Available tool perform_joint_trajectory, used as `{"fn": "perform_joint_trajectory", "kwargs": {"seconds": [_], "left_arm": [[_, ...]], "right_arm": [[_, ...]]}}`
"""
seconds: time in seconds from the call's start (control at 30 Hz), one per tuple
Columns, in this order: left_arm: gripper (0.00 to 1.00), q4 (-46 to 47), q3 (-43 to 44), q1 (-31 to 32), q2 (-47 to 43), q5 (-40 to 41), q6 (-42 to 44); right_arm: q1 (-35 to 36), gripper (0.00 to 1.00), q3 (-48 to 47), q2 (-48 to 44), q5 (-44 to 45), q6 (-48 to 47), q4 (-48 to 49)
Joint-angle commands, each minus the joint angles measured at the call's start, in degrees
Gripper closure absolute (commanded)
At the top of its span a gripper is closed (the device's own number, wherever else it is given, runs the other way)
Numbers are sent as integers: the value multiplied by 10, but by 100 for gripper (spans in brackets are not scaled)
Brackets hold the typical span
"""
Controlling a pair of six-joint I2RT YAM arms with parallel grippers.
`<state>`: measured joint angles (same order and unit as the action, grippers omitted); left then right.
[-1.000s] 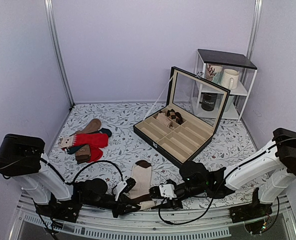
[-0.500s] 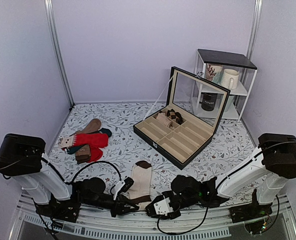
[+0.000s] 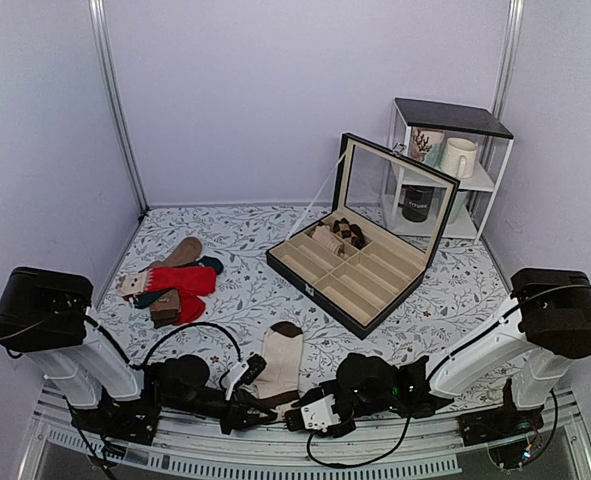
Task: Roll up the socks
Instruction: Roll a pair of socks at the center of the board.
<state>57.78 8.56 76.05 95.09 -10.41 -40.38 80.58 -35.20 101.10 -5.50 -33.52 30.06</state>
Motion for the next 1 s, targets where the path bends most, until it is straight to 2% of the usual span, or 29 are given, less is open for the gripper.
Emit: {"fn": "perform_joint_trajectory", "kwargs": {"seconds": [0.0, 0.43, 0.67, 0.97], "left_arm": [[100, -123, -26, -3, 28, -18, 0], [100, -121, -24, -4, 28, -20, 5], [100, -120, -23, -4, 27, -22, 5], [100, -120, -24, -6, 27, -21, 7]], "right_arm": [[2, 54, -13, -12, 12, -6, 17], [0, 48, -24, -29, -11, 8, 21], [1, 50, -40, 27, -20, 18, 6], [1, 55, -46, 53, -8, 25, -8]]}}
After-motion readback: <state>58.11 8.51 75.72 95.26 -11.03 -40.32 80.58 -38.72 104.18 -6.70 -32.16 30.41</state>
